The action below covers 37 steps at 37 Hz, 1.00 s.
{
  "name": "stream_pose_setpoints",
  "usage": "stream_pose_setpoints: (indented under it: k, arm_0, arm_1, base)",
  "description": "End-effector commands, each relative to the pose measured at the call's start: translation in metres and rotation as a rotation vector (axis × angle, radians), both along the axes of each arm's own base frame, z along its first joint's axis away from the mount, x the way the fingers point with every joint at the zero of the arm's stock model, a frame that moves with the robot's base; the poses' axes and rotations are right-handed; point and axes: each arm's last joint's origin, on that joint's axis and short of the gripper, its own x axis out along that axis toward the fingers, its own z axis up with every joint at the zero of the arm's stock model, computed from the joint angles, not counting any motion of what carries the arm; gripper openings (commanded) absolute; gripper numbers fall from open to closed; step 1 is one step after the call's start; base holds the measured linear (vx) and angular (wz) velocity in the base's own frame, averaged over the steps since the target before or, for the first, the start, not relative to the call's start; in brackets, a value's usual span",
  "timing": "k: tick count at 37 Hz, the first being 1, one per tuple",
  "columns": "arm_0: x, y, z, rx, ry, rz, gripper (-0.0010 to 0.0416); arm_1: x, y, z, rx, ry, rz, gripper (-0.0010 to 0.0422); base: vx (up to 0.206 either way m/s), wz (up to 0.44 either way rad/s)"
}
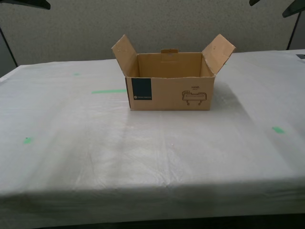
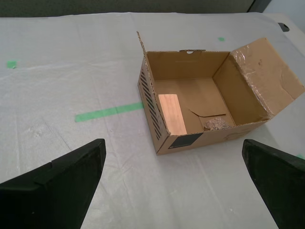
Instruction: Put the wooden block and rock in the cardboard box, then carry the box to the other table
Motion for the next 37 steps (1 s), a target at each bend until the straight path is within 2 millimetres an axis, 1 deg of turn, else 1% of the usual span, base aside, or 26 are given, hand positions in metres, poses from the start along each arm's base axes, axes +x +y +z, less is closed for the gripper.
stream_pose_setpoints:
  k: [1,37]
  arm_0:
    - [0.0000,0.0000,0.0002,-0.002,-0.003,-0.001,0.0387]
    - [0.0000,0.0000,0.0002,-0.002,-0.003,-0.001,0.0387]
  arm_1:
    - [0.0000,-0.0001,0.0005,0.002,-0.005,-0.001,0.0391]
    - [0.0000,-0.0001,0.0005,0.002,-0.005,-0.001,0.0391]
  base:
    - [0.000,0.000]
    - [0.000,0.000]
